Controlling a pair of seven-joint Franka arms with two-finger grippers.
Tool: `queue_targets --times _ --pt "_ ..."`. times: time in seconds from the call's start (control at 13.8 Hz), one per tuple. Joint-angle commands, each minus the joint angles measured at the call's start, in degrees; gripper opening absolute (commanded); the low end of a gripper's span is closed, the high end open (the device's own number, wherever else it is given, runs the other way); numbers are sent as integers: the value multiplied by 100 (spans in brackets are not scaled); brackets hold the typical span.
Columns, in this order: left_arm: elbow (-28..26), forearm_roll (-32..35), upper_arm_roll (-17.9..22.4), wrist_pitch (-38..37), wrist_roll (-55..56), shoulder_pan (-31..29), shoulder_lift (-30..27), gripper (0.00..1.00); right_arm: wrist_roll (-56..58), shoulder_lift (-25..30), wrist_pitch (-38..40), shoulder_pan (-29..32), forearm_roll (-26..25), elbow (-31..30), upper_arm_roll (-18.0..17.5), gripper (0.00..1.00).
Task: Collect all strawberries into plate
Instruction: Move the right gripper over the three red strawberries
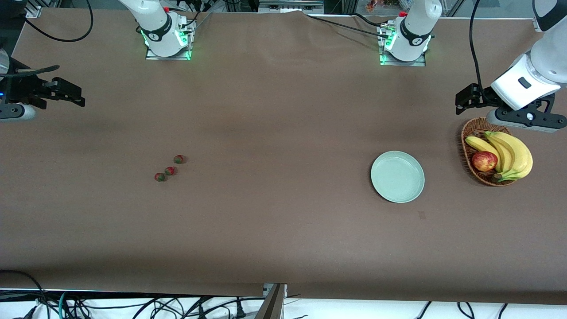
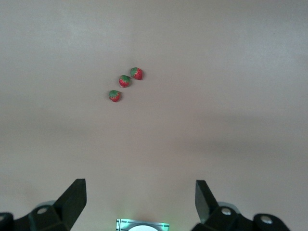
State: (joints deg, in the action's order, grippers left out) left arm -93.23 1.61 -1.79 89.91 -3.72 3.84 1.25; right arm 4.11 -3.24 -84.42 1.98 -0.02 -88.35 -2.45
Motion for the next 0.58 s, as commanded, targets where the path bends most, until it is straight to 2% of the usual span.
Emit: queue_targets --times 0.0,0.22,0.51 --pt "209 6 -14 -96 -111 -15 103 100 -7 -45 75 -13 -69 134 -1 100" --pt "209 6 -14 -96 -111 -15 103 100 20 -88 66 -5 -51 142 7 100" --pt "209 6 -23 -96 -103 -6 103 100 -59 -519 14 -110 -95 125 -10 100"
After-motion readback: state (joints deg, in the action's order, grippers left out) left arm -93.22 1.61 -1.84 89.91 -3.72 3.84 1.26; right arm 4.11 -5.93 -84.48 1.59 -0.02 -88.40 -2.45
